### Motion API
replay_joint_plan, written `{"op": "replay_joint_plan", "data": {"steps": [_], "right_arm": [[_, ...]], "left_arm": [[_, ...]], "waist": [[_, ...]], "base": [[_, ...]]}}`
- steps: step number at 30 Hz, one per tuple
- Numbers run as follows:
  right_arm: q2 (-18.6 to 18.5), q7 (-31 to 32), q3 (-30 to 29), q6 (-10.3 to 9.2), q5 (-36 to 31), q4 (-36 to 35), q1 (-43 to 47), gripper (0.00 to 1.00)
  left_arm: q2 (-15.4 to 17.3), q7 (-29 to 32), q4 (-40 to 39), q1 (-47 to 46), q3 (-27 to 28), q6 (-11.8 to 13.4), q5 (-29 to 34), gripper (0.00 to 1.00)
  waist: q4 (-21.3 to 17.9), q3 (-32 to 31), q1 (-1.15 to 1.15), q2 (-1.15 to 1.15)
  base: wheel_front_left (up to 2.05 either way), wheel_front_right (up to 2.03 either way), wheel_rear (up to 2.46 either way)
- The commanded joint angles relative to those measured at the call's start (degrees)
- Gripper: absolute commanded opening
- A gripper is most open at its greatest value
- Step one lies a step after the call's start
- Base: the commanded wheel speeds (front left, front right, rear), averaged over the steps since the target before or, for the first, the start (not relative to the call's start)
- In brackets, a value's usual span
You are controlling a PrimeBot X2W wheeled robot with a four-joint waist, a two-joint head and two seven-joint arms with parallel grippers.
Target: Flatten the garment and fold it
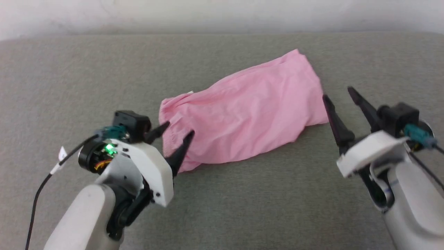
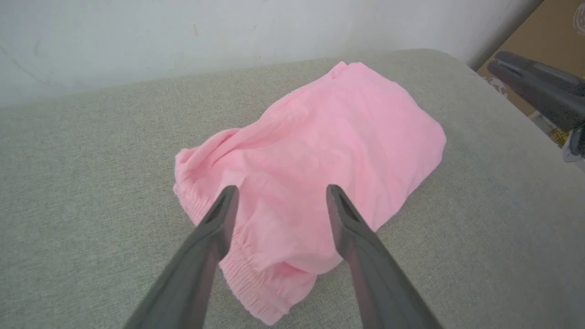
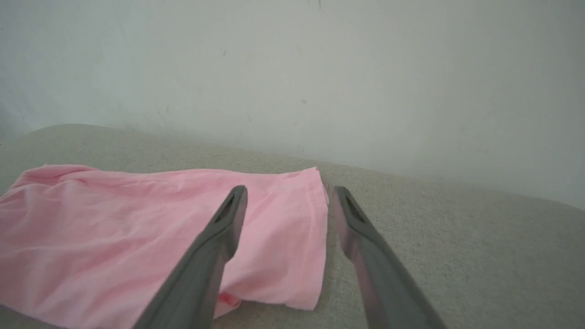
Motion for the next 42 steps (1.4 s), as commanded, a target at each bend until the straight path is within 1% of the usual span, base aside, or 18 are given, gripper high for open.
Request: {"op": "replay_joint_plan", "data": {"steps": [1, 4, 5, 6, 12, 14, 15, 17, 20, 21, 22, 23, 26, 29, 34, 36, 39, 42], "right_arm": [[0.64, 1.91, -2.1, -0.04, -1.65, -4.32, 3.94, 1.0], [1.93, 4.88, -4.29, -0.04, -3.31, -10.67, 8.26, 1.0], [1.93, 4.88, -4.29, -0.04, -3.31, -10.67, 8.26, 1.0], [2.38, 5.74, -4.9, -0.04, -3.77, -12.76, 9.48, 1.0], [4.71, 9.64, -6.89, -0.04, -5.86, -23.27, 14.18, 1.0], [5.1, 10.58, -7.12, -0.04, -6.14, -25.48, 15.01, 1.0], [5.46, 11.51, -7.4, -0.04, -6.29, -27.03, 15.62, 1.0], [5.86, 12.15, -7.78, -0.04, -6.0, -28.0, 15.97, 1.0], [5.82, 12.75, -8.17, -0.04, -5.76, -28.33, 16.1, 1.0], [5.88, 13.06, -8.32, -0.04, -5.3, -28.37, 16.05, 1.0], [5.76, 13.39, -8.44, -0.04, -5.01, -28.28, 15.88, 1.0], [5.57, 13.92, -8.52, -0.04, -4.68, -28.0, 15.63, 1.0], [4.87, 16.07, -8.32, -0.04, -2.57, -26.31, 13.91, 1.0], [4.03, 20.27, -7.5, -0.04, 0.24, -23.03, 11.08, 1.0], [2.4, 30.0, -5.43, -0.04, 4.73, -14.33, 3.55, 1.0], [1.9, 33.25, -4.78, -0.04, 6.06, -10.44, -0.2, 1.0], [1.34, 37.51, -3.58, -0.04, 7.5, -4.08, -5.4, 1.0], [1.16, 39.91, -2.15, -0.04, 8.42, 1.51, -9.77, 1.0]], "left_arm": [[1.52, 3.54, -2.38, 1.46, -1.16, -0.13, 0.04, 1.0], [2.74, 7.31, -3.05, 2.23, -2.64, 0.19, 0.5, 1.0], [2.74, 7.31, -3.05, 2.23, -2.64, 0.19, 0.5, 1.0], [2.85, 8.29, -2.59, 2.34, -3.18, 0.22, 0.55, 1.0], [3.88, 11.42, 4.34, 1.24, -4.97, 0.41, 2.06, 1.0], [4.14, 12.34, 7.23, 0.69, -5.61, 0.34, 2.59, 1.0], [4.54, 14.18, 10.06, 0.2, -6.61, 0.01, 2.99, 1.0], [4.64, 15.67, 12.18, -0.33, -7.55, -0.56, 3.04, 1.0], [4.76, 17.05, 13.88, -0.73, -8.35, -0.78, 3.26, 1.0], [4.76, 17.57, 14.52, -0.9, -8.62, -0.87, 3.24, 0.6], [4.55, 17.79, 14.97, -1.0, -8.68, -0.97, 2.9, 0.34], [4.38, 17.84, 15.29, -1.09, -8.73, -1.04, 2.67, 0.0], [3.92, 17.52, 15.83, -1.4, -8.71, -0.97, 2.3, 0.0], [3.33, 16.08, 15.54, -1.58, -8.2, -0.39, 2.08, 0.0], [2.1, 12.14, 13.13, -1.3, -7.04, 1.18, 2.1, 0.0], [1.39, 10.51, 11.6, -1.24, -6.9, 1.4, 2.07, 0.0], [0.47, 8.76, 9.69, -1.72, -7.51, 1.26, 2.63, 0.0], [-0.41, 7.48, 8.67, -2.68, -8.36, 0.71, 3.16, 0.0]], "waist": [[-2.83, -1.68, 0.01, 0.0], [-4.15, -0.88, 0.01, 0.0], [-4.15, -0.88, 0.01, 0.0], [-4.52, -0.52, 0.01, 0.0], [-7.03, 1.31, 0.01, 0.0], [-7.65, 1.68, 0.01, 0.0], [-8.14, 2.02, 0.01, 0.0], [-8.43, 2.22, 0.01, 0.0], [-8.57, 2.36, 0.01, 0.0], [-8.57, 2.42, 0.01, 0.0], [-8.55, 2.45, 0.01, 0.0], [-8.49, 2.47, 0.01, 0.0], [-8.0, 2.55, 0.01, 0.0], [-7.15, 2.65, 0.01, 0.0], [-5.02, 3.4, 0.01, 0.0], [-3.82, 4.13, 0.01, 0.0], [-1.56, 5.31, 0.01, 0.0], [0.46, 6.44, 0.01, 0.0]], "base": [[0.0, 0.0, 0.0], [0.0, 0.0, 0.0], [0.0, 0.0, 0.0], [0.0, 0.0, 0.0], [0.0, 0.0, 0.0], [0.0, 0.0, 0.0], [0.0, 0.0, 0.0], [0.0, 0.0, 0.0], [0.0, 0.0, 0.0], [0.0, 0.0, 0.0], [0.0, 0.0, 0.0], [0.0, 0.0, 0.0], [0.0, 0.0, 0.0], [0.0, 0.0, 0.0], [0.0, 0.0, 0.0], [0.0, 0.0, 0.0], [0.0, 0.0, 0.0], [0.0, 0.0, 0.0]]}}
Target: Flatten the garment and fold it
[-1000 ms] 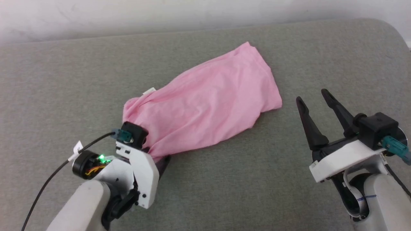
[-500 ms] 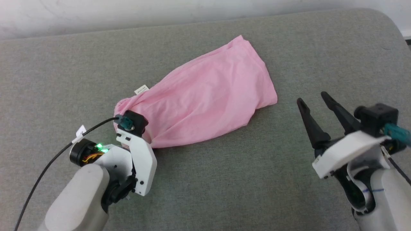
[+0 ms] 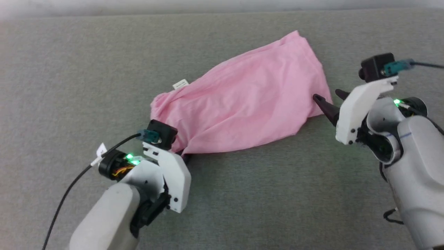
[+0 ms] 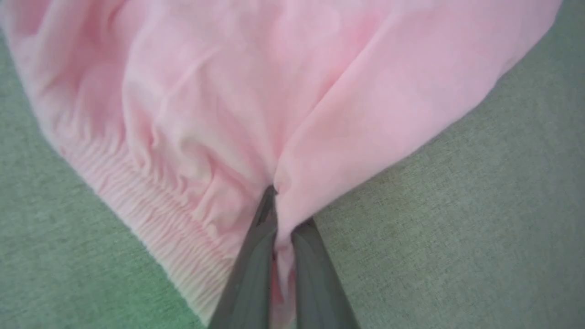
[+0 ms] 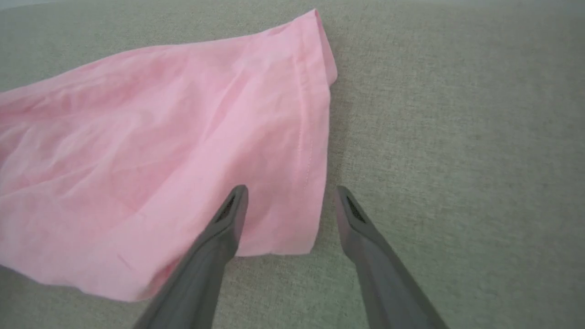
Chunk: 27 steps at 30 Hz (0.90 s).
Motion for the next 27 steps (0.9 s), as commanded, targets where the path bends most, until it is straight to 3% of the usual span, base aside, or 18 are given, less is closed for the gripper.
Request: {"op": "replay_joint_plan", "data": {"steps": [1, 9, 10, 12, 15, 19, 27], "right_arm": [[0.09, 0.21, 0.42, -0.04, 0.38, 0.88, -1.1, 1.0], [0.66, 6.63, 6.05, -0.04, 3.4, 12.7, -6.0, 1.0], [0.8, 8.15, 6.79, -0.04, 4.1, 13.79, -6.08, 0.49], [0.94, 10.53, 7.76, -0.04, 5.41, 15.32, -6.25, 0.0], [0.67, 10.52, 8.62, -0.04, 7.11, 15.06, -6.6, 0.0], [-0.62, 5.62, 8.59, -0.04, 9.39, 11.77, -6.56, 0.0], [-5.3, -1.08, 8.58, -0.04, 13.28, -1.55, 2.11, 0.0]], "left_arm": [[-0.4, -0.26, 0.0, -0.04, -0.54, -0.44, 0.45, 0.0], [-1.41, -1.89, 0.54, -0.75, -1.59, -1.02, 0.58, 0.0], [-1.47, -1.96, 0.75, -0.71, -1.65, -1.04, 0.48, 0.0], [-1.48, -2.25, 1.13, -0.68, -1.63, -0.99, 0.41, 0.0], [-1.44, -3.14, 1.5, -0.56, -1.4, -0.91, 0.27, 0.0], [-1.06, -5.26, 1.48, -0.48, -0.8, -0.64, 0.6, 0.0], [0.47, -7.79, 0.01, 2.39, 0.09, 0.35, 0.65, 0.0]], "waist": [[2.48, 1.92, -0.02, 0.0], [4.04, 2.88, -0.02, 0.0], [4.08, 2.87, -0.02, 0.0], [4.04, 2.81, -0.02, 0.0], [3.83, 2.5, -0.02, 0.0], [3.46, 1.03, -0.02, 0.0], [1.45, -4.29, -0.02, 0.0]], "base": [[0.0, 0.0, 0.0], [0.0, 0.0, 0.0], [0.0, 0.0, 0.0], [0.0, 0.0, 0.0], [0.0, 0.0, 0.0], [0.0, 0.0, 0.0], [0.0, 0.0, 0.0]]}}
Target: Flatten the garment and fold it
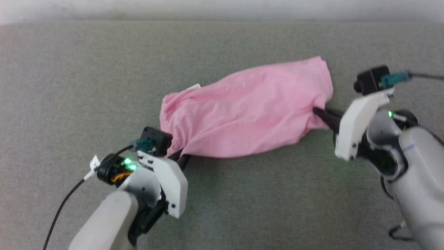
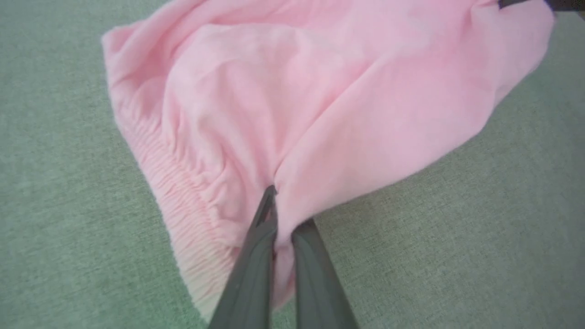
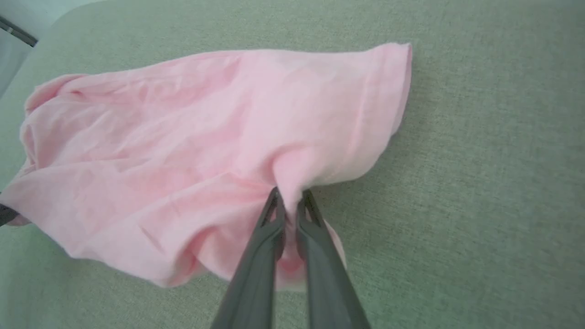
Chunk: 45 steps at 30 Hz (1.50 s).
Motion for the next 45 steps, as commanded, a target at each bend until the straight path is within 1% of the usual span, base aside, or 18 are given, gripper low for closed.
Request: {"op": "replay_joint_plan", "data": {"steps": [1, 6, 11, 14, 15, 16, 17, 18, 19, 21, 25, 27, 28, 32, 38, 40, 43, 45], "right_arm": [[-0.8, -0.66, -0.25, 0.02, -0.03, -1.61, 2.72, 0.0], [-1.71, -2.44, -4.11, 0.02, -2.58, -11.58, 15.63, 0.0], [1.79, -0.82, -8.1, 0.02, -6.56, -19.51, 28.09, 0.0], [4.64, -0.01, -10.51, 0.02, -9.42, -21.39, 33.45, 0.0], [5.1, -0.01, -11.09, 0.02, -11.4, -21.49, 34.6, 0.03], [6.14, -0.09, -11.44, 0.02, -12.27, -21.59, 35.63, 0.34], [7.4, -0.08, -11.69, 0.02, -12.34, -21.65, 36.57, 0.77], [8.07, -0.4, -11.89, 0.02, -12.98, -21.72, 37.22, 1.0], [8.51, -0.99, -12.13, 0.02, -13.68, -21.75, 37.75, 1.0], [9.3, -3.42, -13.3, 0.02, -15.69, -22.16, 38.67, 1.0], [12.05, -11.58, -16.38, 0.02, -18.63, -25.01, 40.83, 1.0], [13.33, -15.0, -18.07, 0.02, -19.69, -26.76, 41.76, 1.0], [13.33, -15.0, -18.07, 0.02, -19.69, -26.76, 41.76, 1.0], [14.68, -17.85, -21.23, 0.02, -21.5, -29.58, 42.64, 1.0], [15.5, -16.11, -25.74, 0.02, -22.5, -33.63, 42.55, 1.0], [15.31, -14.69, -27.31, 0.02, -22.28, -34.27, 42.18, 1.0], [14.52, -11.68, -29.09, 0.02, -21.89, -34.78, 41.49, 1.0], [13.76, -8.84, -29.95, 0.02, -21.45, -34.36, 40.96, 1.0]], "left_arm": [[0.35, -0.54, -0.46, 1.46, 0.43, 0.39, -0.21, 0.0], [1.87, -0.84, -1.97, 6.2, 1.37, 1.69, -1.39, 0.0], [3.34, 0.29, -3.95, 12.59, 2.15, 3.67, -3.17, 0.0], [3.77, 1.16, -4.86, 16.37, 2.18, 4.86, -4.2, 0.0], [3.87, 1.33, -4.95, 17.47, 2.2, 5.35, -4.4, 0.0], [3.92, 1.61, -4.95, 18.47, 1.95, 5.51, -4.61, 0.0], [3.71, 1.54, -4.95, 19.33, 1.73, 5.58, -4.9, 0.0], [3.13, 0.96, -4.95, 20.08, 1.63, 5.72, -5.26, 0.44], [2.43, -0.04, -4.87, 20.63, 1.66, 6.14, -5.3, 1.0], [1.18, -2.31, -4.39, 21.31, 1.51, 6.7, -4.93, 1.0], [-1.49, -9.46, -4.69, 21.65, 3.48, 7.88, -4.93, 1.0], [-2.16, -12.91, -5.52, 21.56, 4.36, 7.56, -4.97, 1.0], [-2.16, -12.91, -5.52, 21.56, 4.36, 7.56, -4.97, 1.0], [-2.88, -18.83, -8.17, 21.45, 6.57, 6.99, -5.4, 1.0], [-2.71, -25.52, -11.84, 21.12, 11.19, 9.45, -4.26, 1.0], [-3.58, -28.98, -12.53, 20.64, 13.39, 10.62, -4.25, 1.0], [-3.94, -34.2, -12.1, 19.65, 15.79, 10.71, -3.73, 1.0], [-3.81, -36.1, -10.78, 19.01, 17.13, 10.52, -3.27, 1.0]], "waist": [[-1.7, -2.6, -0.01, 0.0], [-3.78, -5.33, -0.01, 0.0], [-5.91, -6.71, -0.01, 0.0], [-6.42, -7.12, -0.01, 0.0], [-6.54, -7.23, -0.01, 0.0], [-6.58, -7.37, -0.01, 0.0], [-6.62, -7.51, -0.01, 0.0], [-6.67, -7.57, -0.01, 0.0], [-6.65, -7.6, -0.01, 0.0], [-6.37, -7.84, -0.01, 0.0], [-5.72, -8.39, -0.01, 0.0], [-5.54, -8.76, -0.01, 0.0], [-5.54, -8.76, -0.01, 0.0], [-5.33, -9.55, -0.01, 0.0], [-4.42, -10.37, -0.01, 0.0], [-3.83, -10.26, -0.01, 0.0], [-2.89, -9.58, -0.01, 0.0], [-2.28, -8.98, -0.01, 0.0]], "base": [[0.0, 0.0, 0.0], [0.0, 0.0, 0.0], [0.0, 0.0, 0.0], [0.0, 0.0, 0.0], [0.0, 0.0, 0.0], [0.0, 0.0, 0.0], [0.0, 0.0, 0.0], [0.0, 0.0, 0.0], [0.0, 0.0, 0.0], [0.0, 0.0, 0.0], [0.0, 0.0, 0.0], [0.0, 0.0, 0.0], [0.0, 0.0, 0.0], [0.0, 0.0, 0.0], [0.0, 0.0, 0.0], [0.0, 0.0, 0.0], [0.0, 0.0, 0.0], [0.0, 0.0, 0.0]]}}
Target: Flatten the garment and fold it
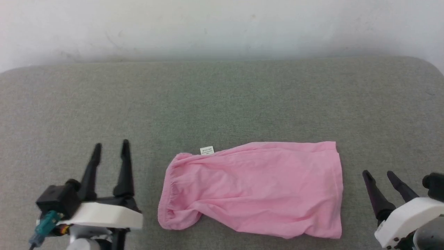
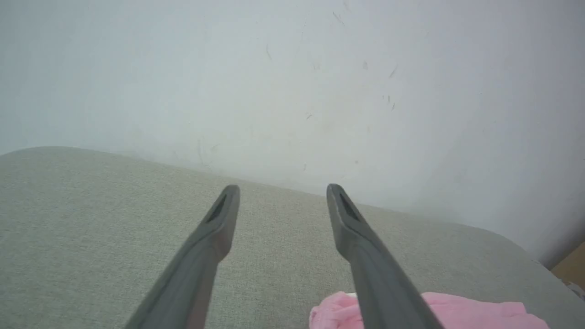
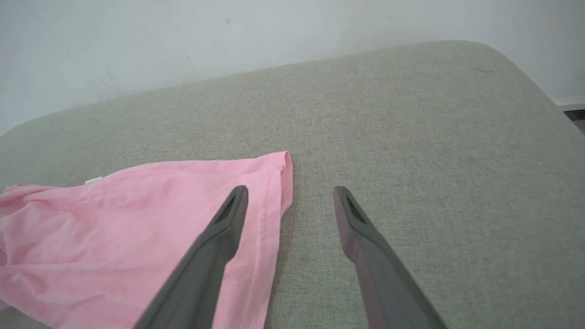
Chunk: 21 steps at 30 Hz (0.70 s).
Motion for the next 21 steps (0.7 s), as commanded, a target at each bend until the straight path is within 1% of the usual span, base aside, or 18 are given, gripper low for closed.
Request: {"op": "replay_joint_plan", "data": {"steps": [1, 4, 9, 14, 20, 21], "right_arm": [[-0.76, 2.18, -0.29, -0.03, 0.69, 0.48, -1.26, 1.0], [-2.84, 7.49, 0.21, -0.03, 1.48, 2.8, -2.92, 1.0], [-5.02, 13.36, 2.95, -0.03, 3.26, 7.19, -6.56, 1.0], [-5.47, 16.11, 6.35, -0.03, 4.95, 14.31, -11.72, 1.0], [-5.53, 18.79, 10.51, -0.03, 7.01, 25.54, -16.24, 1.0], [-5.9, 20.11, 11.75, -0.03, 6.96, 27.16, -16.29, 0.82]], "left_arm": [[0.56, -1.21, 1.24, -0.98, 1.38, 0.13, 1.12, 1.0], [1.37, -2.42, 2.88, -1.13, 3.73, 0.23, 2.98, 1.0], [2.61, -2.86, 4.03, -0.87, 3.92, -0.13, 7.6, 1.0], [3.04, -2.93, 4.4, -0.88, 2.95, -0.77, 10.23, 1.0], [1.74, -2.95, 4.61, -1.65, 2.04, -1.7, 10.91, 1.0], [1.45, -2.95, 4.62, -1.77, 1.83, -1.93, 10.99, 1.0]], "waist": [[0.72, 0.99, 0.0, 0.0], [0.8, 1.54, 0.0, 0.0], [1.37, 2.59, 0.0, 0.0], [1.95, 3.82, 0.0, 0.0], [2.88, 4.45, 0.0, 0.0], [3.09, 4.35, 0.0, 0.0]], "base": [[0.0, 0.0, 0.0], [0.0, 0.0, 0.0], [0.0, 0.0, 0.0], [0.0, 0.0, 0.0], [0.0, 0.0, 0.0], [0.0, 0.0, 0.0]]}}
